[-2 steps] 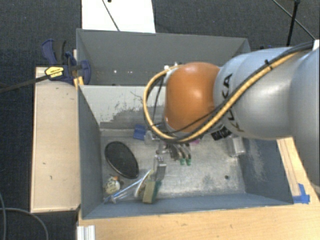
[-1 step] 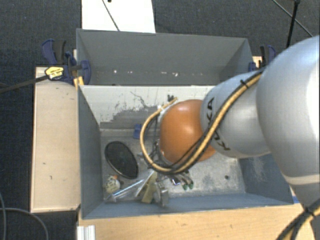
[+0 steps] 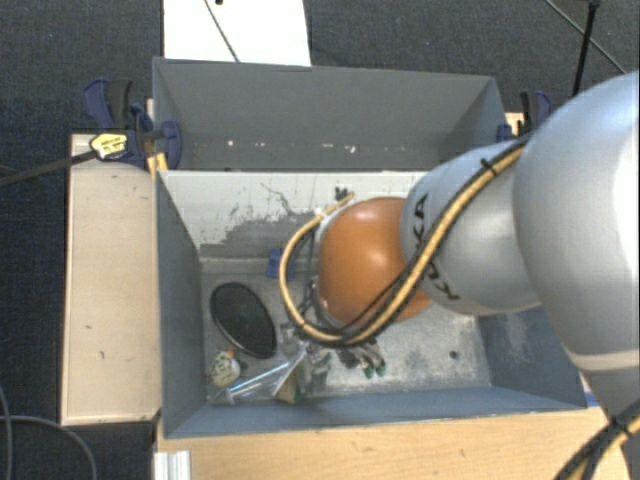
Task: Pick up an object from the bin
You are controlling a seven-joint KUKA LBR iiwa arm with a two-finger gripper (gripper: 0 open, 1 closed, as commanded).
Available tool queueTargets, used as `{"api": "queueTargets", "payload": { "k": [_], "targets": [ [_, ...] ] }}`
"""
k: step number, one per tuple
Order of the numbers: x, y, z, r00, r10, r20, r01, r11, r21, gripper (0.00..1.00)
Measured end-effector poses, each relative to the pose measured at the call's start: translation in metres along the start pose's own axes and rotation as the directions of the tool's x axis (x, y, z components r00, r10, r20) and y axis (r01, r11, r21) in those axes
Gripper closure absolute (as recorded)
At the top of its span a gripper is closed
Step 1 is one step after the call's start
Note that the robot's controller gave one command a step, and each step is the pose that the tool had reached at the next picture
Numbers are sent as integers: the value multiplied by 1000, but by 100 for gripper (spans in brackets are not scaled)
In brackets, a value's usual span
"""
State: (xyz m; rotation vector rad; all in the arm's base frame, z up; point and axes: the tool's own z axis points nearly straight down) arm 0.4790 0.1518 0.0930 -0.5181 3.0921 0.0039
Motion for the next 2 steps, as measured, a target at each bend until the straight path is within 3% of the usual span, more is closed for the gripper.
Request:
{"api": "queueTargets", "payload": {
  "k": [1,2],
  "targets": [
    [-10,-21,-102,1000,-4,4,4,1000,2,100],
    [-11,-22,-225,984,-176,3,176,984,3,100]
  ]
}}
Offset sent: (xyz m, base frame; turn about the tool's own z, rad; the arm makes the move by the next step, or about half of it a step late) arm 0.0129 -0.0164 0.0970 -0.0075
